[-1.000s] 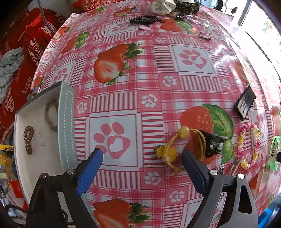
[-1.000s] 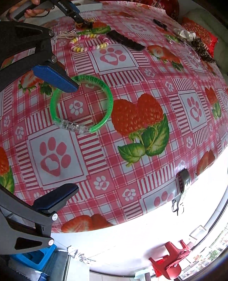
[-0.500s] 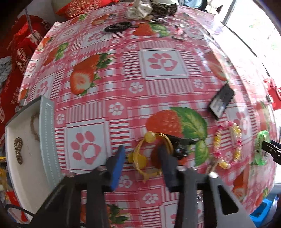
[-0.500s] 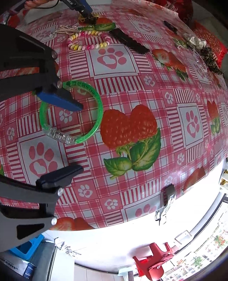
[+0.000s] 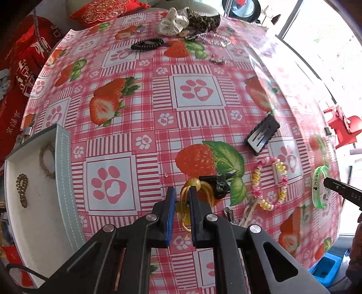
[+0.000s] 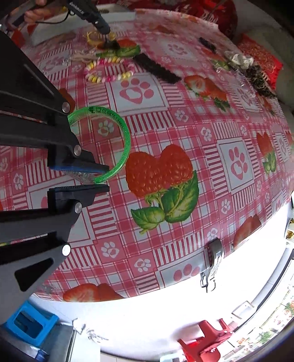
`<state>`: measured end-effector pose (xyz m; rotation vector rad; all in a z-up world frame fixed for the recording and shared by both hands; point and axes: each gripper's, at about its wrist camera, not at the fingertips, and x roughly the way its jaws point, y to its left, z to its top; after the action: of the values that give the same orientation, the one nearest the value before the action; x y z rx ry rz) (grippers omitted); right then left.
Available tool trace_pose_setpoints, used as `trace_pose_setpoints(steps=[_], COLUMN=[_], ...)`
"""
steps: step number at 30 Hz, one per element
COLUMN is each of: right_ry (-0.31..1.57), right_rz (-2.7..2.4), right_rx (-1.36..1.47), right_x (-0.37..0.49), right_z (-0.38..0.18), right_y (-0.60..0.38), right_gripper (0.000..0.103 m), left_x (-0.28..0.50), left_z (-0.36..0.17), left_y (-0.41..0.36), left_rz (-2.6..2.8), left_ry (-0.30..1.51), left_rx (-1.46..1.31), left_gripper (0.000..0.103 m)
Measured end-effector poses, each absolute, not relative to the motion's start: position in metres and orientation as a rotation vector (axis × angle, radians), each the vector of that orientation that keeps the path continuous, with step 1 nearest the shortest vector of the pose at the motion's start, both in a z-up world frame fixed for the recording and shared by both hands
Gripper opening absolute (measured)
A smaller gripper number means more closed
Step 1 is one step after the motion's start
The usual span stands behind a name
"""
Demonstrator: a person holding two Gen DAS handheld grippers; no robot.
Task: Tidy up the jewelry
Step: 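Grasp the green bangle with the right gripper while the left grasps the yellow hair tie, then carry the green bangle and yellow hair tie over the white tray with both grippers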
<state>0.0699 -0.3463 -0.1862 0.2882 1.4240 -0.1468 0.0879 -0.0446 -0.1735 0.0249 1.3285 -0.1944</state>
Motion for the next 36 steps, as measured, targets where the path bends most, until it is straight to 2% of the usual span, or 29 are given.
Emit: trace_pose_setpoints(steps=[19, 36], right_ry=[1.352, 1.338], right_rz=[0.031, 0.404], right_rx=[0.274, 0.122], right_x=[0.088, 0.117], right_z=[-0.139, -0.113], right_y=[-0.285, -0.11], right_gripper=[0.011, 0.011], left_x=[0.075, 0.036], left_z=[-0.125, -0.109], left_y=[0.017, 0.149], left_rz=[-0.168, 0.06], left_ry=[1.236, 1.17], left_rx=[-0.086, -0.207], left_gripper=[0.018, 0.018])
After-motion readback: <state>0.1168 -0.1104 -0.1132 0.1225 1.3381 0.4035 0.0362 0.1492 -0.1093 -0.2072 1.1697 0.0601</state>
